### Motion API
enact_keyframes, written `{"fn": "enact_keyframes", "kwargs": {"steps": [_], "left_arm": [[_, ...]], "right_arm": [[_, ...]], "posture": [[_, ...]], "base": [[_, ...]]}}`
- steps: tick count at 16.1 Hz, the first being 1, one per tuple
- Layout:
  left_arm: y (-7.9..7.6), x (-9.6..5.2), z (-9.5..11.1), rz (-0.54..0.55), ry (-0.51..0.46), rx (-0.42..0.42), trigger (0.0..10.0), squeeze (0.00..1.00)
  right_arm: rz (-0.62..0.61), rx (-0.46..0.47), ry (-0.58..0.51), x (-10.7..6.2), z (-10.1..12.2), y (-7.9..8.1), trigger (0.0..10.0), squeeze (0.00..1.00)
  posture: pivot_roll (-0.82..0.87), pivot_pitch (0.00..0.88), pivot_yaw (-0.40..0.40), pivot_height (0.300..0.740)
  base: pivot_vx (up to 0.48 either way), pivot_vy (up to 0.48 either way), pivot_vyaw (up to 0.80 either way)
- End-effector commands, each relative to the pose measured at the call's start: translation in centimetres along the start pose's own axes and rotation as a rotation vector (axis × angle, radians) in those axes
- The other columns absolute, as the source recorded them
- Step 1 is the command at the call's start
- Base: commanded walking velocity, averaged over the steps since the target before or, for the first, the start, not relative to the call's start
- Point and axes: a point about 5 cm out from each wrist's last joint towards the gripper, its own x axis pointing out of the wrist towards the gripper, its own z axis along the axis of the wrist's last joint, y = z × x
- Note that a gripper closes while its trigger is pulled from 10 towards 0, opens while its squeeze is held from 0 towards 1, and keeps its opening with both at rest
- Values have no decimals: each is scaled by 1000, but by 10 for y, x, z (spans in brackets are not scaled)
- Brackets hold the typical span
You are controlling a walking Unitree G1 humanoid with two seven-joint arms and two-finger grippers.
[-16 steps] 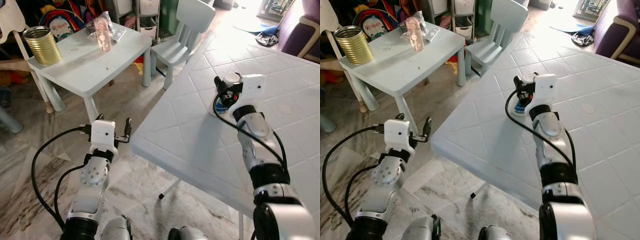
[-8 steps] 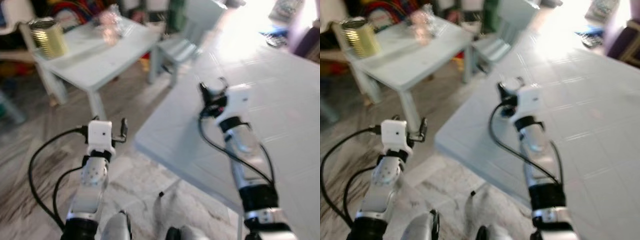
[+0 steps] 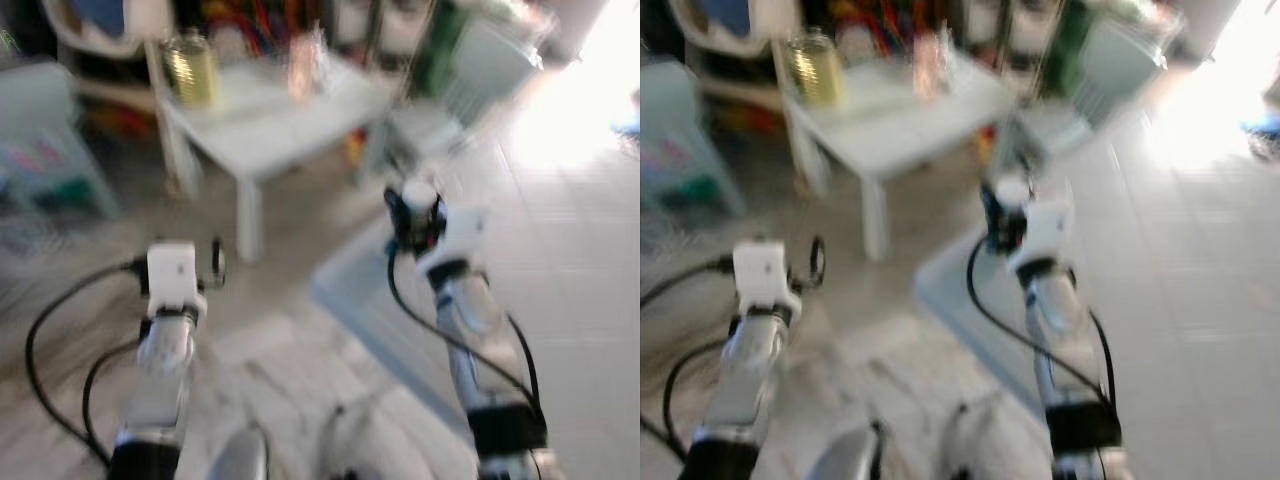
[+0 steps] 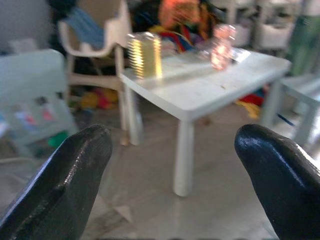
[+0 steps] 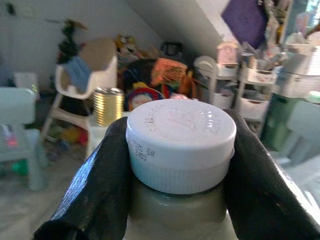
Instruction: Restocking fridge
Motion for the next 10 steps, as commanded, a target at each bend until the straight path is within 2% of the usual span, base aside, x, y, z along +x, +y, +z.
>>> {"fn": "enact_keyframes", "kwargs": {"steps": [1, 6, 9, 10], "left_arm": [[-4, -3, -5, -12, 18, 0, 10000, 0], [-4, -1, -7, -23, 22, 7, 10000, 0], [-10, -3, -9, -38, 29, 0, 10000, 0], [-12, -4, -10, -43, 32, -2, 10000, 0]], "right_arm": [[-15, -3, 53, -5, -8, -4, 10000, 0], [-31, 4, 83, -12, -15, -4, 10000, 0], [-31, 2, 92, -11, -16, -4, 10000, 0], [-32, 13, 88, -7, -15, -4, 10000, 0]], "posture": [[119, 16, -69, 740], [112, 2, -71, 740], [105, 0, -55, 740], [105, 0, -53, 740]], "base": [[0, 322, 800], [0, 308, 800], [0, 307, 800], [0, 307, 0]]}}
